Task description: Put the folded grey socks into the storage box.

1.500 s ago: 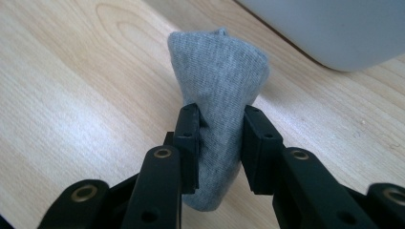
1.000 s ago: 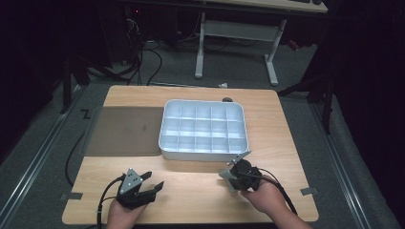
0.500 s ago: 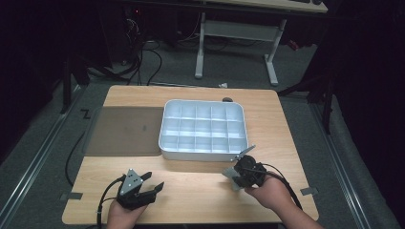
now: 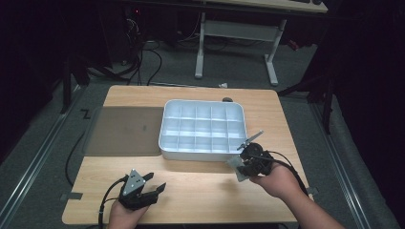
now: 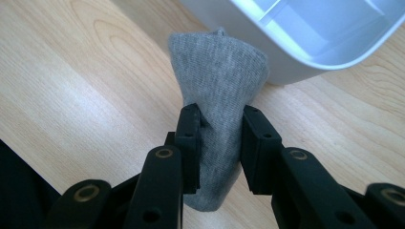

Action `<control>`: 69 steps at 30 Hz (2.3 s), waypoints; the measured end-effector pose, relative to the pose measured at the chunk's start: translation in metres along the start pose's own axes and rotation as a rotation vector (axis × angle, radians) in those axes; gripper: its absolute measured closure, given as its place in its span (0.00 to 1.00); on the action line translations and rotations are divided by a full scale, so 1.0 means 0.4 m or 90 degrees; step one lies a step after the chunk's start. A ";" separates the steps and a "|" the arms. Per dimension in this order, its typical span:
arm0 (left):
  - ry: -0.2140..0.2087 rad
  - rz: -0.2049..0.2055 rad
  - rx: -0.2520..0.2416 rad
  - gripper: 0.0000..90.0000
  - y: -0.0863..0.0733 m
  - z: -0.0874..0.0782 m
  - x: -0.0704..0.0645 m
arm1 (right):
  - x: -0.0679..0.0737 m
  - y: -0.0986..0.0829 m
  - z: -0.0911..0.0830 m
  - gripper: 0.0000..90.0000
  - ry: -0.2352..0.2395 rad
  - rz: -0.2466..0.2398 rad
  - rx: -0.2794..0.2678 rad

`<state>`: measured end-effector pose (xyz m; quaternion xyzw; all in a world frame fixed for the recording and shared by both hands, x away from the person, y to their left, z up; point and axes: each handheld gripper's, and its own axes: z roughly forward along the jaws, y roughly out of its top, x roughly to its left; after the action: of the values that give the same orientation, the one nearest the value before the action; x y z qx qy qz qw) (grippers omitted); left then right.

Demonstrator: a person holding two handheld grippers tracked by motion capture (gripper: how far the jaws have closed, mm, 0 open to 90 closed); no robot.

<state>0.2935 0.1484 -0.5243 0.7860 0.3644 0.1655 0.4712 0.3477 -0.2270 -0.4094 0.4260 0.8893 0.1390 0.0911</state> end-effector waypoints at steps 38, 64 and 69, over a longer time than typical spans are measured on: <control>-0.008 0.002 0.000 0.43 -0.002 -0.002 0.000 | -0.140 0.177 0.023 0.80 -0.031 0.060 0.044; -0.013 0.004 0.004 0.43 -0.001 -0.001 0.003 | -0.141 0.202 0.117 0.81 -0.059 0.080 0.107; -0.014 0.006 0.007 0.43 -0.001 -0.001 0.002 | -0.138 0.203 0.129 0.82 -0.068 0.065 0.113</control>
<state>0.2936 0.1494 -0.5245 0.7921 0.3561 0.1571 0.4702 0.4557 -0.2128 -0.4296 0.4842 0.8690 0.0412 0.0933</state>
